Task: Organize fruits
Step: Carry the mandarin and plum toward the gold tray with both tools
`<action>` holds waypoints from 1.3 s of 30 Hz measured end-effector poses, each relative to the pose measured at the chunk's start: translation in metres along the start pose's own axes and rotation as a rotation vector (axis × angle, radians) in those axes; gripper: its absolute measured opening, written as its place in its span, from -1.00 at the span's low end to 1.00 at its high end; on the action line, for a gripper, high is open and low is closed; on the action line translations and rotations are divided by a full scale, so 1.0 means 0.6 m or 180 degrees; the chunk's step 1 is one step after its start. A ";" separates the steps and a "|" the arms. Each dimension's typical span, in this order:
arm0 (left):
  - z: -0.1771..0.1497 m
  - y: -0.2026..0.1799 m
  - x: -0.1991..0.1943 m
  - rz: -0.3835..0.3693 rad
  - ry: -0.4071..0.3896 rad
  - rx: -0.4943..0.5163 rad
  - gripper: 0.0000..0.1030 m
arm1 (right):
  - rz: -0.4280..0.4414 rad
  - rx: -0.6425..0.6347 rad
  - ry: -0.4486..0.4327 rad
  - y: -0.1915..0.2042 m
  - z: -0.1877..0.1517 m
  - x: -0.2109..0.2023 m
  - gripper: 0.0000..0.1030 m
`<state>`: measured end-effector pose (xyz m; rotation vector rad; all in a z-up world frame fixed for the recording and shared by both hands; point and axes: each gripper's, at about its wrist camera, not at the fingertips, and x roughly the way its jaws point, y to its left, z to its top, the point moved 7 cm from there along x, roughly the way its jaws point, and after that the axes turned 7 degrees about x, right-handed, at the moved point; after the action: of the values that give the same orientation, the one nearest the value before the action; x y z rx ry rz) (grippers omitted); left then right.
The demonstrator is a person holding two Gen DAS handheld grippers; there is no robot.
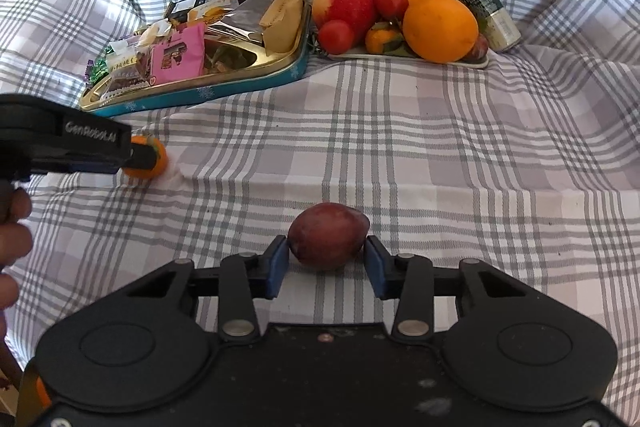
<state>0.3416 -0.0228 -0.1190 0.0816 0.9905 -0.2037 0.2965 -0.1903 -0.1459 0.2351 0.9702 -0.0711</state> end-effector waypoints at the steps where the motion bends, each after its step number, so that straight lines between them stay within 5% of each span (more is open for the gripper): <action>1: 0.003 0.000 0.003 0.0003 0.0002 0.0001 -0.04 | 0.0008 0.0008 0.0005 0.000 -0.002 -0.001 -0.15; 25: 0.034 -0.024 0.022 0.0028 -0.0096 0.0196 -0.07 | 0.0106 0.0073 -0.0036 -0.007 -0.010 -0.031 -0.23; 27: 0.032 -0.026 0.010 0.0049 -0.0107 0.0205 -0.12 | 0.0108 0.0078 -0.0062 -0.008 -0.009 -0.039 -0.27; 29: 0.031 -0.028 -0.004 0.0053 -0.0128 0.0222 -0.56 | 0.0124 0.0075 -0.0096 -0.009 -0.008 -0.048 -0.40; 33: 0.027 -0.035 -0.029 0.0047 -0.0133 0.0306 -0.56 | 0.0109 0.0023 -0.0106 -0.010 -0.013 -0.054 -0.49; 39: 0.015 -0.024 -0.037 0.0042 -0.0069 0.0256 -0.49 | 0.0138 0.0258 -0.0079 -0.025 -0.015 -0.054 -0.06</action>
<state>0.3340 -0.0353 -0.0950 0.1591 0.9598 -0.2321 0.2686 -0.2041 -0.1263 0.3290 0.9381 -0.0738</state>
